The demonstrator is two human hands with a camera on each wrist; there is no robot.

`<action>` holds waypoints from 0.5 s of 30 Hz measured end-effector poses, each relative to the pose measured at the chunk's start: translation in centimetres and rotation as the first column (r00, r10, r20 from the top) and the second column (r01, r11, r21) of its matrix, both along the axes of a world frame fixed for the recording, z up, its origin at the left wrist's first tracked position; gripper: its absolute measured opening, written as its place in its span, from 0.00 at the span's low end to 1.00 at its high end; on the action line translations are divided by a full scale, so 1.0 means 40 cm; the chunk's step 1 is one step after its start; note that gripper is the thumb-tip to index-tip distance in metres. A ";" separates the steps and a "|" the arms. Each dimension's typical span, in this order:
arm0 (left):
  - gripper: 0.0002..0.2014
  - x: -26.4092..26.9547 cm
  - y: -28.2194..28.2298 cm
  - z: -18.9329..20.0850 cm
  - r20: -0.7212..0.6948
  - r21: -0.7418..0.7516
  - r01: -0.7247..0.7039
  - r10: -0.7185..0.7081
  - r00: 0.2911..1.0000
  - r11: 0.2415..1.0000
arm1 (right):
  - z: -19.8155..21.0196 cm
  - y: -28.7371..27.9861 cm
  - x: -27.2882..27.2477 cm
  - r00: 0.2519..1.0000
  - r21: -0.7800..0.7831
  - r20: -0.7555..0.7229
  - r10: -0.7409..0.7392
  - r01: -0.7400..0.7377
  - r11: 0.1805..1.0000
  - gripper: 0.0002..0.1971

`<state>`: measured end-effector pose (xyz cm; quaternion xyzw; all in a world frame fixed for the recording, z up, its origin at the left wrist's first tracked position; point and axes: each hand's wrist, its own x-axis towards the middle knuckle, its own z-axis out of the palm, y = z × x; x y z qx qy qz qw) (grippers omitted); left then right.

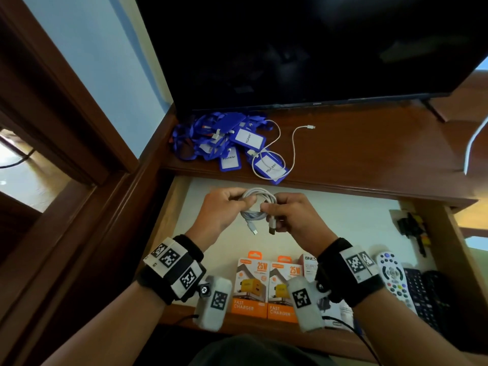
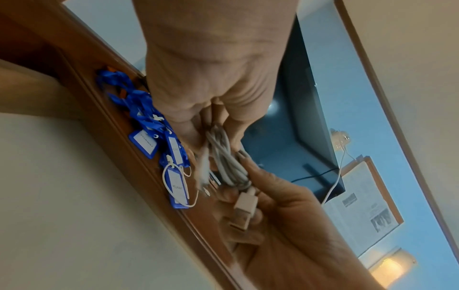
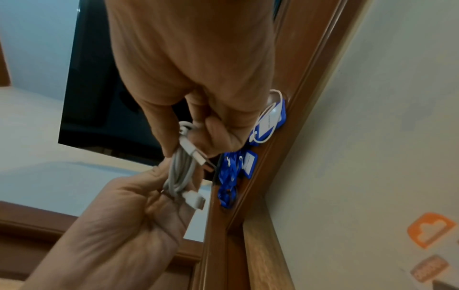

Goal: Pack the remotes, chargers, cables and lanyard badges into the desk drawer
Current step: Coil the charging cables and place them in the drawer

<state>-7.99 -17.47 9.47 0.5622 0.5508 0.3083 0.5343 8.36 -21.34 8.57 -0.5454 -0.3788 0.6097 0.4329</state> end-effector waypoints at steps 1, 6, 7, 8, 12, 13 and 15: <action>0.07 0.003 -0.002 -0.001 -0.001 -0.021 0.011 -0.011 1.000 1.000 | -0.004 -0.003 0.009 1.000 0.005 -0.002 -0.004 0.004 1.000 0.05; 0.10 0.005 -0.017 -0.010 0.000 -0.033 -0.041 0.041 0.999 0.999 | -0.030 -0.019 0.016 0.993 -0.004 0.085 0.084 -0.084 0.996 0.08; 0.10 -0.001 -0.019 -0.016 -0.023 -0.023 -0.050 0.050 0.999 0.998 | -0.033 -0.016 0.016 0.985 -0.021 0.122 0.123 -0.121 0.992 0.11; 0.10 -0.008 -0.021 -0.021 -0.045 -0.018 -0.054 0.053 0.998 0.998 | -0.034 -0.010 0.017 0.973 -0.040 0.157 0.167 -0.162 0.986 0.14; 0.08 -0.062 -0.002 -0.060 -0.151 -0.037 -0.040 0.034 0.988 0.999 | -0.035 0.029 0.022 0.935 -0.108 0.231 0.269 -0.250 0.962 0.18; 0.07 -0.081 0.010 -0.072 -0.180 -0.039 -0.023 0.015 0.984 0.999 | -0.038 0.044 0.022 0.940 -0.120 0.229 0.252 -0.230 0.966 0.19; 0.05 -0.128 0.043 -0.101 -0.266 -0.055 0.039 -0.052 0.963 0.998 | -0.051 0.080 0.024 0.961 -0.148 0.221 0.166 -0.135 0.980 0.20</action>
